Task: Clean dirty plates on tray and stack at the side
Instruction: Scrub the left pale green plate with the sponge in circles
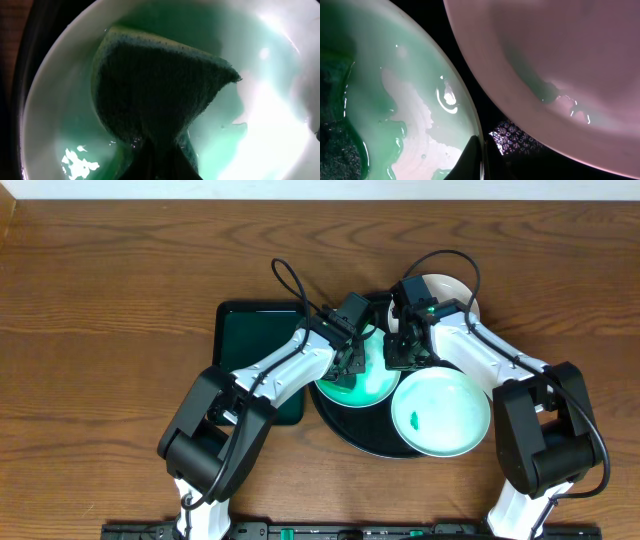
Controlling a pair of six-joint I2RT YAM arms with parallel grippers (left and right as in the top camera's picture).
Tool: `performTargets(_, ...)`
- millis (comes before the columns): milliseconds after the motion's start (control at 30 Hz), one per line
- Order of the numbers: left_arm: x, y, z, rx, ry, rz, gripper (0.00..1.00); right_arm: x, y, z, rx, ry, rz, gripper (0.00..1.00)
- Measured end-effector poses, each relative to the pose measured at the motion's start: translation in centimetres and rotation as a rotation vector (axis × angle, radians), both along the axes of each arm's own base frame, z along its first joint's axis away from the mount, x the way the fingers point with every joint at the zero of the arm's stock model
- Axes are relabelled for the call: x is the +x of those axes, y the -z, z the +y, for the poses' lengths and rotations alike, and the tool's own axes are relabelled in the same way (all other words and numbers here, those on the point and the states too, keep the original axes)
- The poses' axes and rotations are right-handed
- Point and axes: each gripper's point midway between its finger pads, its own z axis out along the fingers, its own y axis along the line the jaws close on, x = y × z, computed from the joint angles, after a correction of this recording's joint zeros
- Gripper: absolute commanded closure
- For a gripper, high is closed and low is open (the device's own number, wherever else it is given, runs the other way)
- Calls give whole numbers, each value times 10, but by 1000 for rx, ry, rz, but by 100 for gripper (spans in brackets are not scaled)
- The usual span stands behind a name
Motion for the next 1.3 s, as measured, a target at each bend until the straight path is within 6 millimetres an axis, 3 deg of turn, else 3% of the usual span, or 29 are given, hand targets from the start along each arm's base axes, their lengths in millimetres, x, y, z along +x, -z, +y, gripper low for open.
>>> performTargets(467, -11, -15, -16, -114, 33, 33, 93, 0, 0, 0, -1, 1, 0, 99)
performTargets(633, -28, -52, -33, -194, 92, 0, 93, 0, 0, 0, 0, 0, 0, 99)
performTargets(733, -23, -86, -32, -221, 90, -88, 93, 0, 0, 0, 0, 0, 0, 99)
performTargets(833, -16, -105, -24, -213, 70, -156, 93, 0, 0, 0, 0, 0, 0, 99)
performTargets(967, -9, -102, -16, -164, 45, -186, 93, 0, 0, 0, 0, 0, 0, 99)
performTargets(1300, -4, -72, -8, -77, 24, -159, 93, 0, 0, 0, 0, 0, 0, 99)
